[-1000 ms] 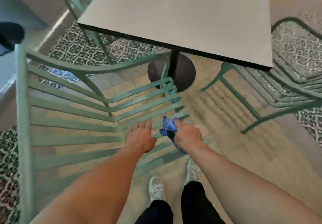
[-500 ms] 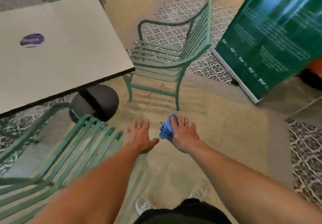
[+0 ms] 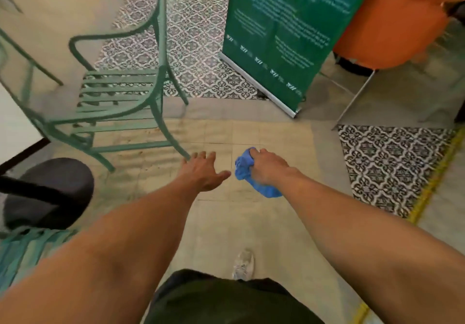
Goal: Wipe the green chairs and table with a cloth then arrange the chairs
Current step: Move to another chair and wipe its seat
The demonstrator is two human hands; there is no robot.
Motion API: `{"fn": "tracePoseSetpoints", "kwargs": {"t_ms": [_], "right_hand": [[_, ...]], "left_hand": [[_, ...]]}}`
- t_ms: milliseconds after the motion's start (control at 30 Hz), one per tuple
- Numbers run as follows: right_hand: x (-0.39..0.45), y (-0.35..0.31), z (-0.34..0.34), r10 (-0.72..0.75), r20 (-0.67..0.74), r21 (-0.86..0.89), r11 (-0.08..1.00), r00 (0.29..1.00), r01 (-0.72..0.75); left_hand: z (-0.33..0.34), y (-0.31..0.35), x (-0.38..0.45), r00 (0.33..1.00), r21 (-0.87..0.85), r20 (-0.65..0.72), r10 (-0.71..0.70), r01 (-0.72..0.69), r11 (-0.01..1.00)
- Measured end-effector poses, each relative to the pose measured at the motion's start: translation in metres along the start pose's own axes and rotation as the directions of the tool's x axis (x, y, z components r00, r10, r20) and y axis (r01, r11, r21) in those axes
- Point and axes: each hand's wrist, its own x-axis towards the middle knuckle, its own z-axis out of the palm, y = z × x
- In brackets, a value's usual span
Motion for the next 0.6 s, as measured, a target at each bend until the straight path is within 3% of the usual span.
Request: {"fn": "tracePoseSetpoints", "kwargs": {"t_ms": [267, 600], "right_hand": [[0.076, 0.047, -0.071, 0.001, -0.058, 0.005, 1.000, 0.998, -0.001], [0.247, 0.042, -0.206, -0.024, -0.100, -0.043, 0.999, 0.995, 0.020]], "left_hand": [[-0.051, 0.040, 0.095, 0.999, 0.070, -0.029, 0.037, -0.035, 0.997], [-0.153, 0.031, 0.276, 0.998, 0.033, -0.066, -0.001, 0.003, 0.999]]}}
